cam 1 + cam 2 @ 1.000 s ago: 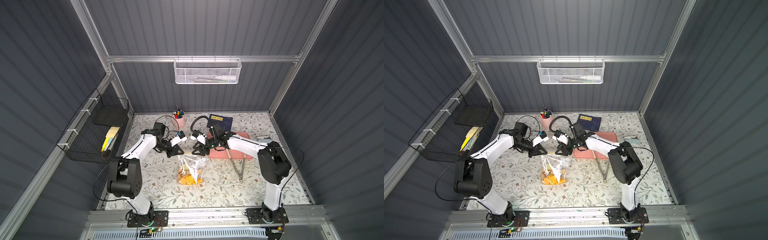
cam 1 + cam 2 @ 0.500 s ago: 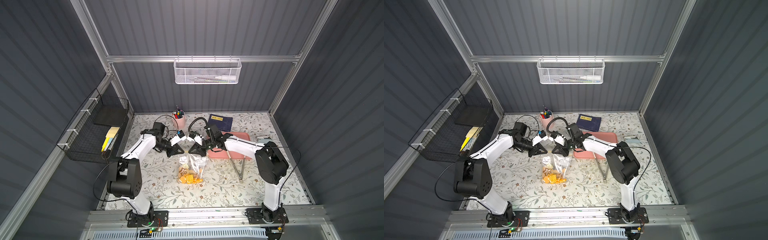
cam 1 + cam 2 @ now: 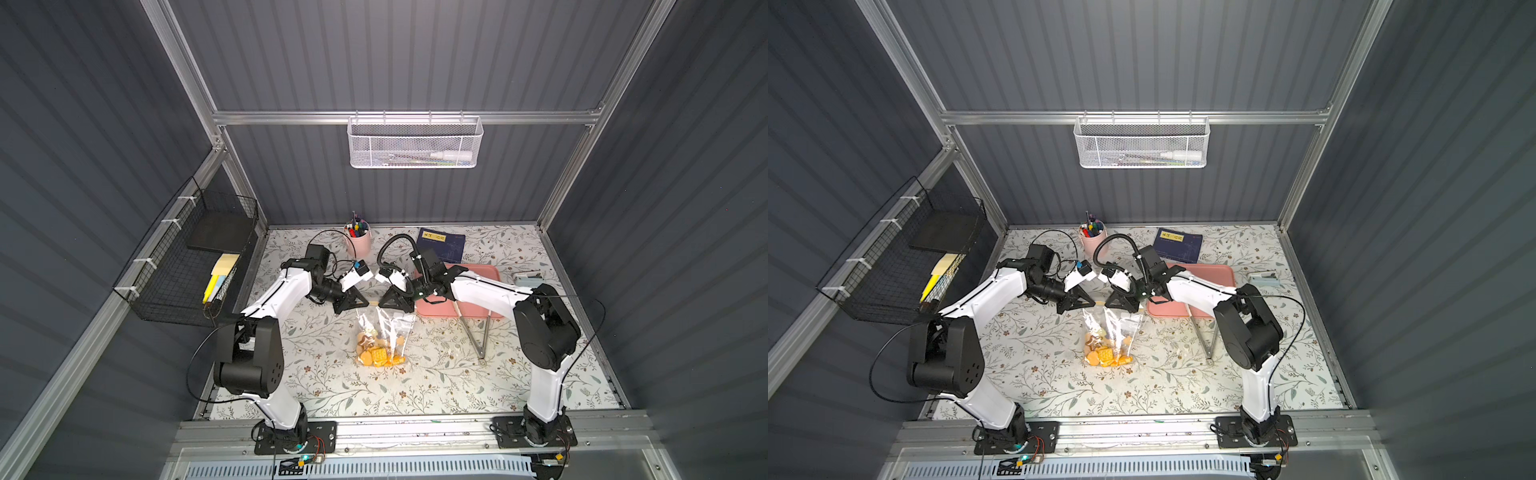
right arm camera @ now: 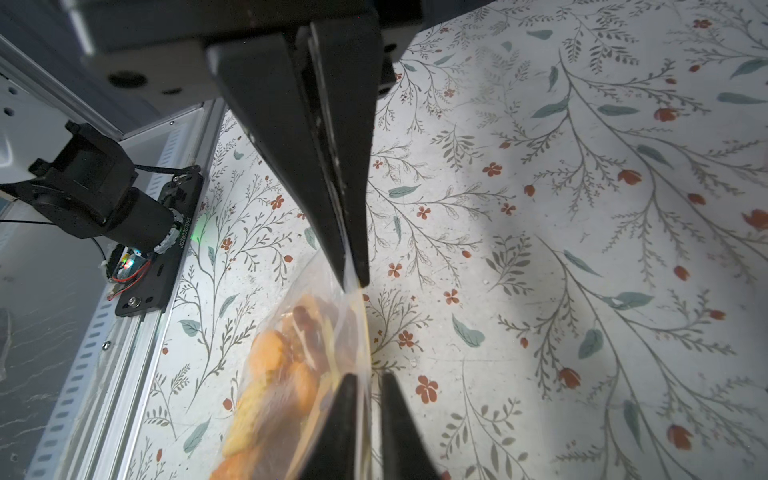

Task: Put the cookies into a resealable bag to prevent moisture
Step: Close the ziploc bag at the center of the board.

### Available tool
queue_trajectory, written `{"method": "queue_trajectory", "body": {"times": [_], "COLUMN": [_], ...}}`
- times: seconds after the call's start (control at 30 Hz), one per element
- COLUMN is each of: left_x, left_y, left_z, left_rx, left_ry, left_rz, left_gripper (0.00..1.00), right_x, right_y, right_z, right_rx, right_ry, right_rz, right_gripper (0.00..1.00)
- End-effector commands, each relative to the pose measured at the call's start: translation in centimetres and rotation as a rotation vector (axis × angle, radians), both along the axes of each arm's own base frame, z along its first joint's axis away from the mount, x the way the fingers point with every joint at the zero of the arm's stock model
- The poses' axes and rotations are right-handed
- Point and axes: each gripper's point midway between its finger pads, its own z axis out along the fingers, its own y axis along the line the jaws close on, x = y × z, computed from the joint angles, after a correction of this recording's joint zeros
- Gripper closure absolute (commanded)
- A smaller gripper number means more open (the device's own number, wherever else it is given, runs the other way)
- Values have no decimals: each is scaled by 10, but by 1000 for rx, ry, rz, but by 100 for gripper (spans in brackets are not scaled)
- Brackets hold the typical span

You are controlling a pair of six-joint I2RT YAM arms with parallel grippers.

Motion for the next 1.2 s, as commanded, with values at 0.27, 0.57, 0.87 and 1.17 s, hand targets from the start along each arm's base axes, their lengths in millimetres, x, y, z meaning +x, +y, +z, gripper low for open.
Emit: {"method": "queue_trajectory", "body": {"times": [0.27,0.57,0.87,1.17], "left_x": [-1,-1,-1,-1], "left_y": [2,3,4,4], "left_z": [12,12,10,7], "left_rx": [-16,-12,-8,-2], "left_ry": [-33,-38,-33,-28], "left_rz": [-5,-1,3,4], "left_gripper": [100,100,100,100], "right_x": [-3,-12,-11,-14], "right_y": [-35,-55,-80,-90], "right_z": [1,-10,-11,-11], "right_rx": [-51,-93,-99,-107], "right_ry": [41,71,83,94], "right_rz": [-57,-71,-136,-160], "right_gripper": [66,100,100,92]}}
